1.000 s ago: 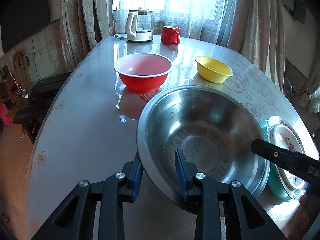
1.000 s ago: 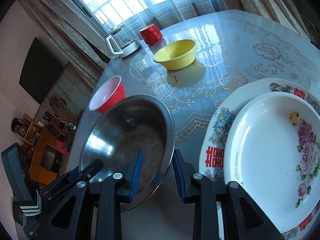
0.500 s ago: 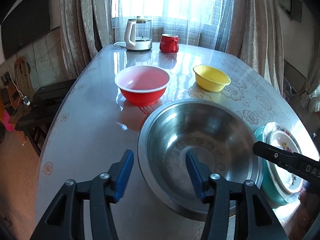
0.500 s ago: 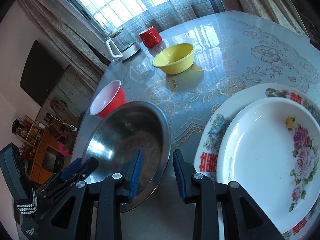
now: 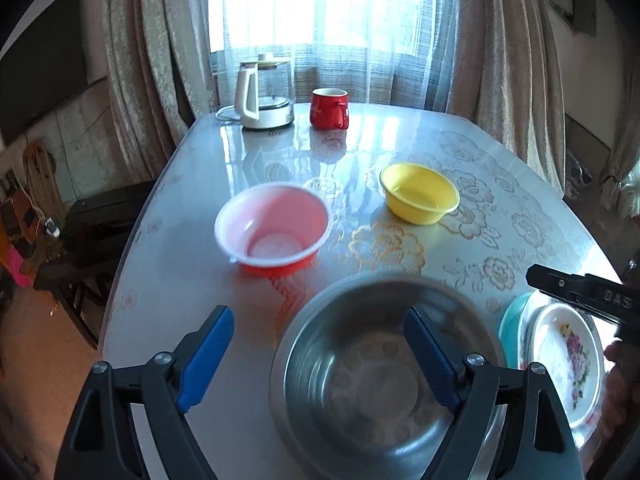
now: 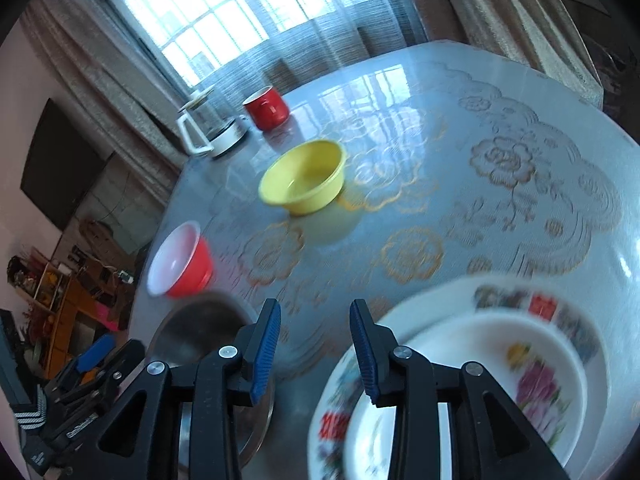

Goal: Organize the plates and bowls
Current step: 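Open both grippers to release the steel bowl, then reach both grippers to the yellow bowl rim and grasp it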

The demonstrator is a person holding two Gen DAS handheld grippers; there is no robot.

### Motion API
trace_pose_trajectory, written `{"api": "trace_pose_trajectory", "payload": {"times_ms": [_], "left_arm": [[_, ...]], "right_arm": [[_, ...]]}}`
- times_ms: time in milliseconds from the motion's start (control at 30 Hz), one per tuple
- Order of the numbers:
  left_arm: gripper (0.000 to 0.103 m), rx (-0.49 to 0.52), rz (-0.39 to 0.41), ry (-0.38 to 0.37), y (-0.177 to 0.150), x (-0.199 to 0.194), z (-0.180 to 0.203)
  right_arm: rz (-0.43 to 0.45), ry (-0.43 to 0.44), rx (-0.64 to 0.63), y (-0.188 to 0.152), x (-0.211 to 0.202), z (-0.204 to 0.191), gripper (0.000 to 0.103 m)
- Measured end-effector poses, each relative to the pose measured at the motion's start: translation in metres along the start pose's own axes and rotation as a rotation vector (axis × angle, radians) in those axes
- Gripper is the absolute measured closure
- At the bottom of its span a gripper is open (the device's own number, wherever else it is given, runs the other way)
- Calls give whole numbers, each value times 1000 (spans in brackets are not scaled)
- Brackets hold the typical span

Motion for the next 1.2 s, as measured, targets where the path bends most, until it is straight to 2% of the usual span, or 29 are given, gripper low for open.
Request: {"api": "trace_pose_trajectory", "payload": {"times_ms": [133, 300, 400, 567, 633, 767, 900, 1000, 1200], "left_arm": [[14, 42, 10, 4, 18, 5, 14], [14, 80, 4, -31, 43, 17, 33], [14, 92, 8, -24, 58, 27, 40], [14, 97, -16, -17, 79, 49, 52], [14, 88, -25, -36, 88, 58, 57], [14, 81, -42, -32, 101, 80, 64], [14, 99, -52, -16, 107, 101, 72], [14, 116, -60, -4, 109, 117, 78], [23, 152, -105, -10, 112, 144, 91]], "right_arm": [[-31, -8, 13, 22, 15, 12, 67], [-59, -1, 45, 53, 42, 22, 67], [-74, -32, 42, 72, 60, 26, 67], [-109, -15, 112, 94, 91, 40, 67], [-108, -12, 135, 102, 103, 44, 67], [-134, 3, 185, 111, 128, 51, 67], [-175, -1, 175, 114, 150, 50, 67], [-193, -15, 160, 110, 158, 49, 73], [-203, -6, 131, 106, 158, 55, 83]]}}
Point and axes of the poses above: each gripper's, at about its wrist camera, not at the fingertips, and x roughly the way its jaws point, z to its right, y to its top, the point moved 4 cm from there along x, roughly the way its jaws point, and after that the axes turned 9 degrees about -x, right-handed, at the moved point
